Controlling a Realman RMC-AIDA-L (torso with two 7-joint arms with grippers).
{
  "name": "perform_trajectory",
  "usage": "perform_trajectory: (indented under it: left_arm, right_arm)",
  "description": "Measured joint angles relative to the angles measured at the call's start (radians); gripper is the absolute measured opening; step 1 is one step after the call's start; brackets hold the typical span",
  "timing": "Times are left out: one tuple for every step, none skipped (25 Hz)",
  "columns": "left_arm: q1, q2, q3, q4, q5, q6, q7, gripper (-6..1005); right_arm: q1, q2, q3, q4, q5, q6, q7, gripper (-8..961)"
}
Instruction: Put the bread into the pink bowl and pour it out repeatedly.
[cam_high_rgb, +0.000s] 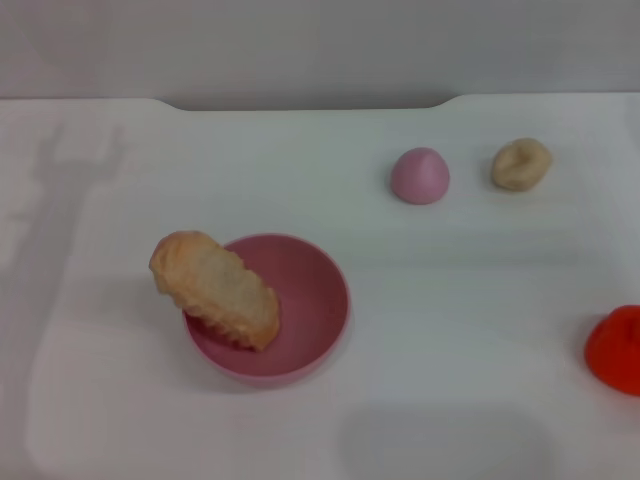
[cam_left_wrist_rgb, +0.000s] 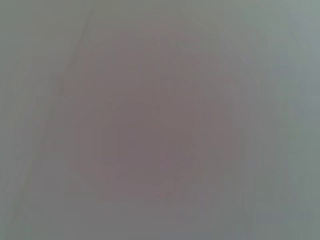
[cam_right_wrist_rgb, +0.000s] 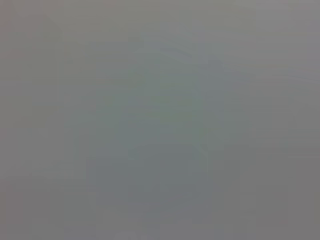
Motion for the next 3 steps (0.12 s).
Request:
perform_trajectory:
  left_arm:
    - [0.004, 0.001, 0.000, -0.001, -0.005, -0.004, 0.007, 826]
    - [0.004, 0.001, 0.000, -0.001, -0.005, -0.004, 0.007, 826]
    - [0.004, 0.001, 0.000, -0.001, -0.005, -0.004, 0.007, 826]
  right_arm:
    - [-0.002, 0.000, 0.014, 0.000, 0.000, 0.000, -0.003, 701]
    - [-0.005, 0.000, 0.026, 0.000, 0.000, 0.000, -0.005, 701]
    - [-0.006, 0.000, 0.034, 0.000, 0.000, 0.000, -0.005, 701]
